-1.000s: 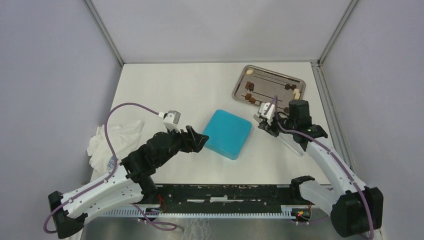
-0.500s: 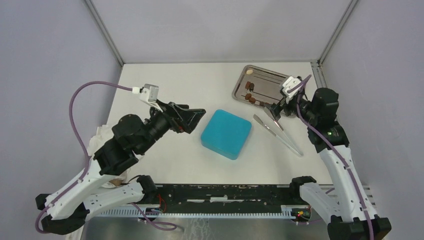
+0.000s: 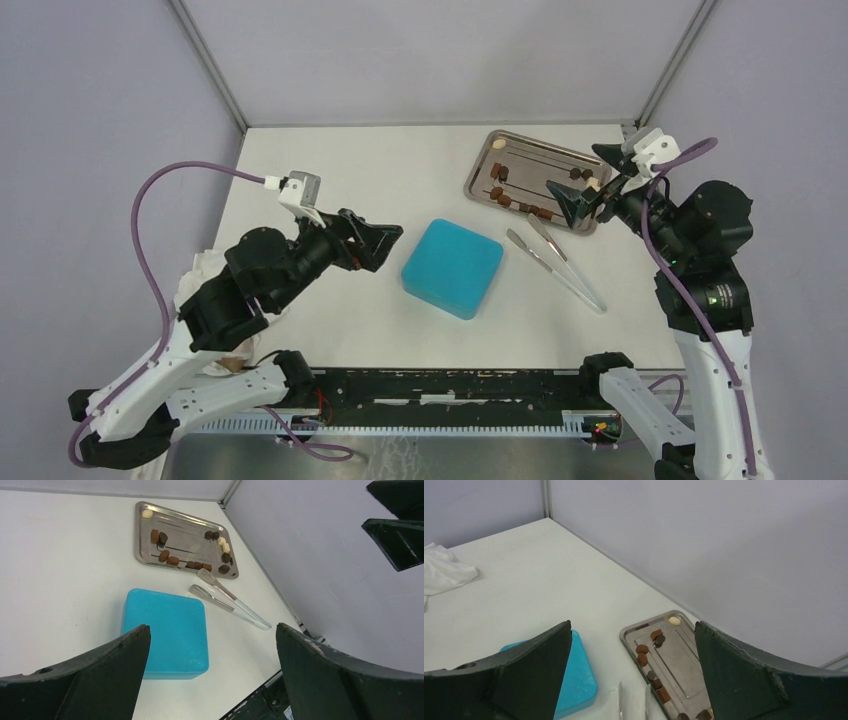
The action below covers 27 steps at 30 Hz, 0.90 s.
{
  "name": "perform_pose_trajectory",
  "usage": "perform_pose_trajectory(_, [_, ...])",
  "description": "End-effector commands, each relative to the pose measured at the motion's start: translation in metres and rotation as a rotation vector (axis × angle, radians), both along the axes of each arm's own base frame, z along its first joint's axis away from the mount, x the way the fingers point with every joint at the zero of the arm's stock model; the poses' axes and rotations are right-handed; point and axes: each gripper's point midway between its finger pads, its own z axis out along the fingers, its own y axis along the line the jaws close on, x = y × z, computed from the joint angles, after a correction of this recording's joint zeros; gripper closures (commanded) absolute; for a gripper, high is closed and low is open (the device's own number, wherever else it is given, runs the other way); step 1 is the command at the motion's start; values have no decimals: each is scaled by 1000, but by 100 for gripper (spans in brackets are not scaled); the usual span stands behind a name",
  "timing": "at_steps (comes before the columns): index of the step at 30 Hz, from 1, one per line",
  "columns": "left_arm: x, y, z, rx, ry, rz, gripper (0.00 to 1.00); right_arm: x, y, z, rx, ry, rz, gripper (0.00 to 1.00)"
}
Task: Pack the chocolate
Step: Reset both arms
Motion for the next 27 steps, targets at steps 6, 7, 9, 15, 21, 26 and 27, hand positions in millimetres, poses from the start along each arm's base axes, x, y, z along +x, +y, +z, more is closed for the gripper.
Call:
perform_pose_trajectory(6, [-8, 25, 24, -20, -82, 35, 0, 3, 3, -8, 110, 99, -7, 2])
perform_pose_trajectory(7, [-8, 27, 24, -21, -83, 38, 0, 4, 3, -8, 111, 100, -5, 2])
perform_pose_trajectory(9, [-9, 30, 22, -21, -85, 46, 0, 5, 4, -9, 114, 103, -5, 2])
perform_pose_trajectory(15, [-8, 36, 18, -19, -85, 69, 0, 4, 4, -9, 120, 103, -4, 2])
perform_pose_trajectory(21, [-8, 35, 17, -13, -84, 66, 0, 6, 0, -10, 116, 104, -26, 2])
perform_pose_trajectory(26, [-6, 36, 14, 0, -85, 76, 0, 3, 7, -15, 117, 115, 13, 2])
perform_pose_trajectory(27, [-6, 35, 13, 3, -86, 75, 0, 3, 7, -15, 117, 117, 16, 2])
